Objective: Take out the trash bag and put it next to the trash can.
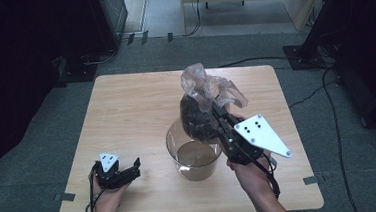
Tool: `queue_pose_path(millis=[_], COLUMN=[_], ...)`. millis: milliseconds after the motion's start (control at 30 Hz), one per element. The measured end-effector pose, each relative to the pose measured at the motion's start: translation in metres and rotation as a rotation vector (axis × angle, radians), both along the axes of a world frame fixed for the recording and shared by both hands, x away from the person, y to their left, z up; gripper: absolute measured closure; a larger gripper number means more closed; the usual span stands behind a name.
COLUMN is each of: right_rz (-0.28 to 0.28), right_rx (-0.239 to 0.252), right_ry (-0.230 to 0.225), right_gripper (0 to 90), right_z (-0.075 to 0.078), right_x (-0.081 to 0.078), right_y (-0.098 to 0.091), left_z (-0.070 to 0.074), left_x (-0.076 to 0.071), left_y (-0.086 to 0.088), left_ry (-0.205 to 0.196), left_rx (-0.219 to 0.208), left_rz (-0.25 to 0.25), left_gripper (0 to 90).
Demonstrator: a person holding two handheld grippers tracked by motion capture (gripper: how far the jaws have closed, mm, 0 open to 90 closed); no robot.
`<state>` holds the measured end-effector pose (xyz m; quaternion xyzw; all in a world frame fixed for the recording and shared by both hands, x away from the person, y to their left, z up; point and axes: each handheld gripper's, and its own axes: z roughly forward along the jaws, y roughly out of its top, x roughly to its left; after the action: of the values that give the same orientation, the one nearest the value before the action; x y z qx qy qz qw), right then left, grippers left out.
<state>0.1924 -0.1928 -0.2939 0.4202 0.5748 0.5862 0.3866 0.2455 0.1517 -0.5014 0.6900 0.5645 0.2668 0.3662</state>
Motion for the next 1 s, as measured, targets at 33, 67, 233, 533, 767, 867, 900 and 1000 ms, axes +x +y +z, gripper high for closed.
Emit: queue_pose_path(millis=[33,67,233,533,767,867,900,1000], right_rz=[-0.006,-0.010,-0.038,-0.090,-0.141,-0.162,-0.169,-0.195], right_rx=[0.000,-0.001,0.002,0.032,0.033,0.035,0.034,0.028], right_ry=[-0.005,-0.009,-0.030,-0.050,-0.056,-0.057,-0.057,-0.053], right_gripper=[90.0,90.0,90.0,90.0,90.0,90.0,90.0,90.0], right_z=[0.002,0.004,0.014,0.023,0.025,0.024,0.024,0.020], right_x=[0.000,0.001,0.002,0.003,0.004,0.005,0.006,0.008], right_y=[-0.001,-0.003,-0.012,-0.033,-0.051,-0.060,-0.063,-0.069], left_z=[-0.003,-0.006,-0.017,-0.022,-0.022,-0.022,-0.022,-0.022], left_x=[0.001,0.001,0.005,0.007,0.009,0.009,0.009,0.009], left_y=[0.001,0.002,0.008,0.010,0.013,0.013,0.013,0.013], left_ry=[0.008,0.014,0.057,0.071,0.097,0.096,0.097,0.097], left_rx=[0.018,0.038,0.090,0.112,0.069,0.068,0.069,0.069], left_rz=[0.005,0.010,0.028,0.025,0.024,0.024,0.024,0.024], left_gripper=[9.7,9.6,9.2,9.0,9.2,9.2,9.2,9.2])
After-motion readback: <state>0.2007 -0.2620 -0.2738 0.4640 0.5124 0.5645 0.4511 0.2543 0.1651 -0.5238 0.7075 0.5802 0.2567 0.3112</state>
